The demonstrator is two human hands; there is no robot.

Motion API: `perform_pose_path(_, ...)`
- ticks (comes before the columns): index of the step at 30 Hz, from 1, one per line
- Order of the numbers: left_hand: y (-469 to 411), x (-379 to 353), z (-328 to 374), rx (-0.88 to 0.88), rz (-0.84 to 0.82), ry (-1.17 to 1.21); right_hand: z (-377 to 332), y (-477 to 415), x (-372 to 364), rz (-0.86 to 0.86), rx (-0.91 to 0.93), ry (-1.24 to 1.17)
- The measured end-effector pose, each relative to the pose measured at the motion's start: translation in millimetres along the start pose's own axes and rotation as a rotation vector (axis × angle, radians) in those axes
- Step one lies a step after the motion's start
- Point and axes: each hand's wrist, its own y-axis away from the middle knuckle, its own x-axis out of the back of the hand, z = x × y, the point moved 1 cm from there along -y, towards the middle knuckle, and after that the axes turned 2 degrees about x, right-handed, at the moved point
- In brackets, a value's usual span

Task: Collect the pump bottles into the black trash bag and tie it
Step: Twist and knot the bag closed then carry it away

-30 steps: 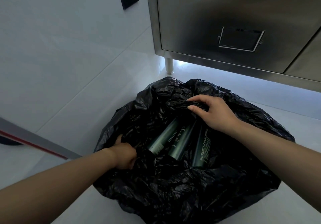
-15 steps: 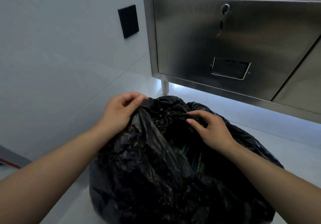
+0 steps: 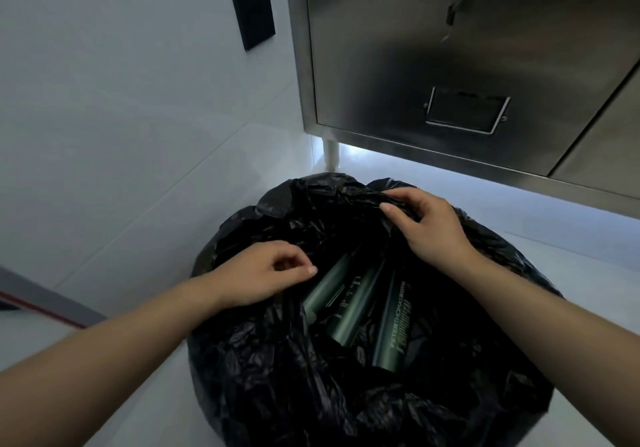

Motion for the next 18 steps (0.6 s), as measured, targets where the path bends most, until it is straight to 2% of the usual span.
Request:
perform_pose_path(4,8,-44,3,-0.178,-0.376,-0.37,-3,0,-2,-0.012,0.006,0.025)
perform_pose_path(8,26,-53,-19,-0.085,-0.595,-0.605,-2,2,-3,-0.002,0.013,0.027)
perform_pose_path(12,39,-45,-33,-0.101,-0.576,-0.73,-2,2,-5,-0.006,0.022,0.019)
perform_pose_path(18,34,-25,-29,-0.147,-0.372,-0.569,-4,2,-12,-0.029,0.021,0.022)
